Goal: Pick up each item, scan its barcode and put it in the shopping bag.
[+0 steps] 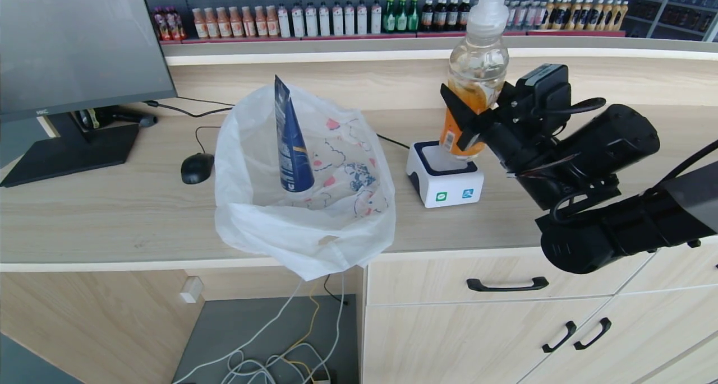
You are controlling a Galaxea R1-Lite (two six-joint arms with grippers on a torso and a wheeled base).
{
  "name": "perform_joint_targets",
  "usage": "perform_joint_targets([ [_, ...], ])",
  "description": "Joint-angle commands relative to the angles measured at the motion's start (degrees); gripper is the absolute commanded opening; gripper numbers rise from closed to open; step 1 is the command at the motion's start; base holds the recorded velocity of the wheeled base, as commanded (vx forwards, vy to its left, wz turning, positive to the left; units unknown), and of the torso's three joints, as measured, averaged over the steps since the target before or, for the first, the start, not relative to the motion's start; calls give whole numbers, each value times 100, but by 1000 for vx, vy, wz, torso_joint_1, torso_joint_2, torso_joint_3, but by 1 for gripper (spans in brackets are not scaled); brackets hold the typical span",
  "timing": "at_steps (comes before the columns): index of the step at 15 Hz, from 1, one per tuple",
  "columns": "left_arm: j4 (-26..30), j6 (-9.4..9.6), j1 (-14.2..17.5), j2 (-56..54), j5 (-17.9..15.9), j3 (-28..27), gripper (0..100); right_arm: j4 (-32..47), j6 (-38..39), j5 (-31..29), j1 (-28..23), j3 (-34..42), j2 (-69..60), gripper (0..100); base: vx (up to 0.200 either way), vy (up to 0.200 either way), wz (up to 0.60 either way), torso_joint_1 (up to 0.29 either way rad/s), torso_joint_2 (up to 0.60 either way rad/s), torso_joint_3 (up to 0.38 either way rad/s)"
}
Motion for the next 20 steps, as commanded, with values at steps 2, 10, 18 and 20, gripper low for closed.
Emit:
perform_joint_targets([
  [2, 0, -1, 1, -2, 2, 0, 100, -9, 614, -389, 20, 294, -271, 0, 0, 0, 0, 0, 0, 0],
  [10, 0, 25, 1, -2, 2, 0, 100, -9, 1317, -574, 143, 997, -939, 0, 0, 0, 0, 0, 0, 0],
  [18, 0, -10, 1, -2, 2, 0, 100, -9, 1476, -732, 442, 1023, -1053, 0, 0, 100, 0, 2, 2, 1],
  [20, 0, -10, 1, -2, 2, 0, 100, -9, 1502, -732, 442, 1041, -1044, 0, 0, 200, 0, 10, 7, 0],
])
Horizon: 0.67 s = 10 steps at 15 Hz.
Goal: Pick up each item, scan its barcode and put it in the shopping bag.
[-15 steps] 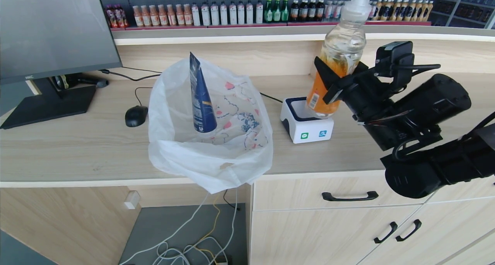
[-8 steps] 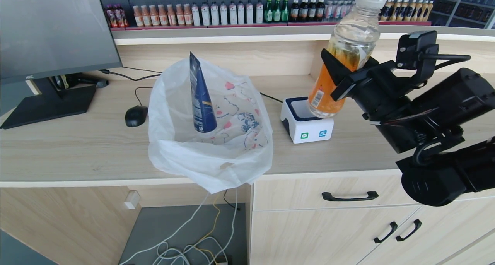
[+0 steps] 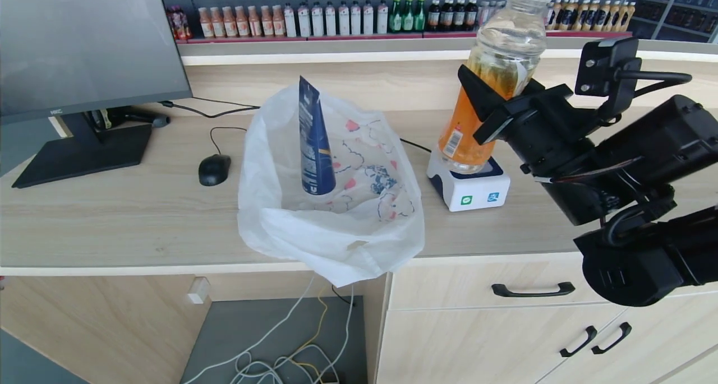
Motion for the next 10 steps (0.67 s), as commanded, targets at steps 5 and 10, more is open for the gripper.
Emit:
perform_joint_targets([
  [5, 0, -4, 5, -2, 0, 0, 100, -19, 23, -4, -24, 74, -10, 0, 0, 200, 0, 3, 1, 5],
  [10, 0, 5, 5, -2, 0, 0, 100, -19, 23, -4, -16, 74, 51, 0, 0, 40, 0, 0, 0, 1],
])
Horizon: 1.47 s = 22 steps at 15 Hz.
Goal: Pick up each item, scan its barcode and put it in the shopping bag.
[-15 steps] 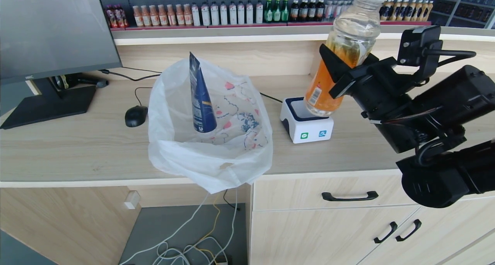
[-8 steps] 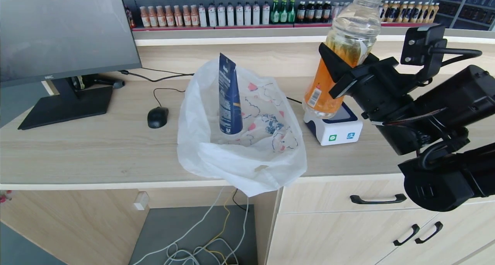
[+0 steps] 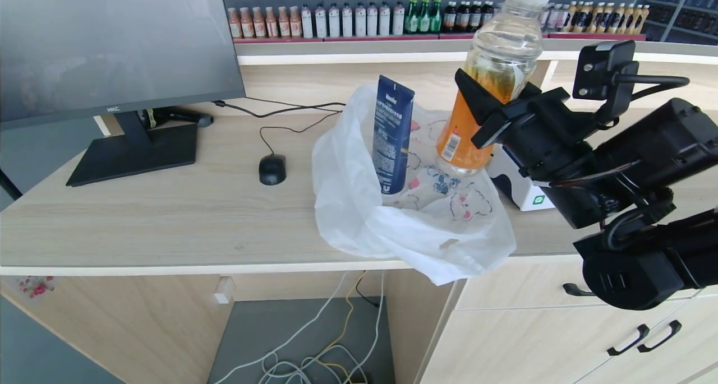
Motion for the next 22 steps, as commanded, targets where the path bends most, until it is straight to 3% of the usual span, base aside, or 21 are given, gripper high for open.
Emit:
perform_joint_targets([
  [1, 5, -1, -6, -2, 2, 0, 100, -8, -4, -9, 0, 11, 56, 0, 0, 0, 0, 0, 0, 0],
  [22, 5, -1, -6, -2, 2, 0, 100, -8, -83, -1, 9, 46, 1137, 0, 0, 0, 0, 0, 0, 0],
])
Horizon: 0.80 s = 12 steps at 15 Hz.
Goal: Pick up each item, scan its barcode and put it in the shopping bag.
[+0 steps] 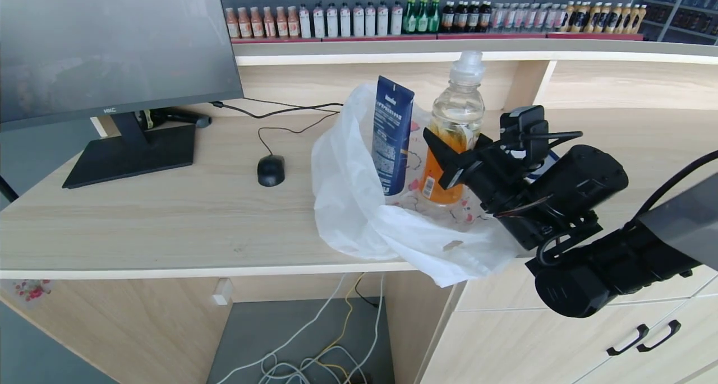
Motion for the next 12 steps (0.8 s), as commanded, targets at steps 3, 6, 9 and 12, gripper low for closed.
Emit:
perform_joint_targets([
  [3, 0, -1, 1, -2, 2, 0, 100, 41, 10, 4, 5, 104, 82, 0, 0, 0, 0, 0, 0, 0],
  [6, 0, -1, 1, -2, 2, 0, 100, 41, 10, 4, 5, 166, 117, 0, 0, 0, 0, 0, 0, 0],
  [9, 0, -1, 1, -2, 2, 0, 100, 41, 10, 4, 5, 157, 170, 0, 0, 0, 0, 0, 0, 0],
  [12, 0, -1, 1, -2, 2, 0, 100, 41, 10, -4, 5, 113, 187, 0, 0, 0, 0, 0, 0, 0],
])
